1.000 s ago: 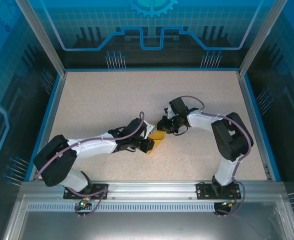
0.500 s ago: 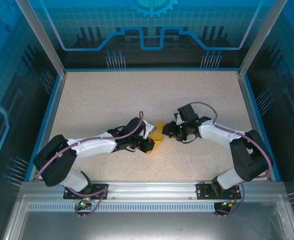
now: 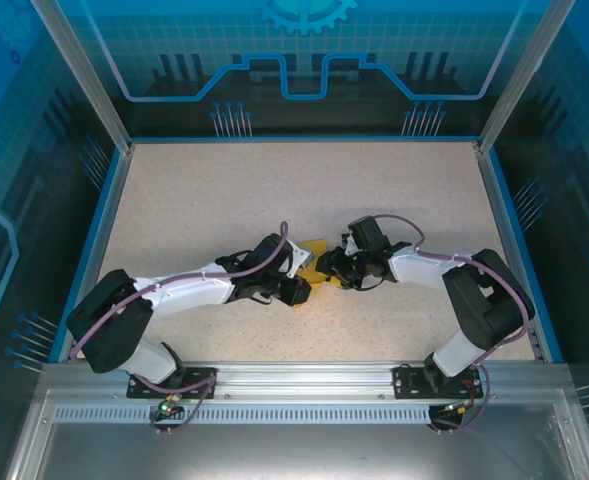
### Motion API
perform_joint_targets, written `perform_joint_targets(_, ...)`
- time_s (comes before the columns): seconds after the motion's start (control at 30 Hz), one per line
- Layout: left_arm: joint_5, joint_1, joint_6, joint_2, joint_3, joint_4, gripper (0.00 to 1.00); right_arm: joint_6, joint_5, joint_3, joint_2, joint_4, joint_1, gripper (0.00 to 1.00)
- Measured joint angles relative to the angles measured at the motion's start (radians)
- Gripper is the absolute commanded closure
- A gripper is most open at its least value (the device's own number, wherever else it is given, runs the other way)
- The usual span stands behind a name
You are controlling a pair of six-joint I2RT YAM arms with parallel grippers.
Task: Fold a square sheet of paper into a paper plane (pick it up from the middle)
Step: Third fold the triangle at the center of the table.
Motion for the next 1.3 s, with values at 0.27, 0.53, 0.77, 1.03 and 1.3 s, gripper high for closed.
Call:
perform_joint_targets(0.27, -0.075, -0.109, 0.052, 0.003, 0.075, -0.067, 0.44, 0.022, -0.011, 0.0, 0.0, 0.028, 0.001, 0.56)
perform_joint_targets(0.53, -0.267, -0.261, 0.105, 0.076, 0.135, -0.137, 0.38, 0.029, -0.026, 0.0, 0.0, 0.045, 0.001, 0.56)
perform_joint_targets(0.77, -0.467, -0.341, 0.131, 0.137, 0.161, -0.161, 0.36, 0.029, -0.029, 0.0, 0.0, 0.05, 0.001, 0.55)
perform_joint_targets(1.03, -0.614, -0.352, 0.135, 0.178, 0.174, -0.159, 0.54, 0.029, -0.029, 0.0, 0.0, 0.05, 0.001, 0.55)
perform_joint_targets(1.3, -0.643, -0.352, 0.155, 0.158, 0.171, -0.155, 0.85, 0.025, -0.029, 0.0, 0.0, 0.039, -0.002, 0.55)
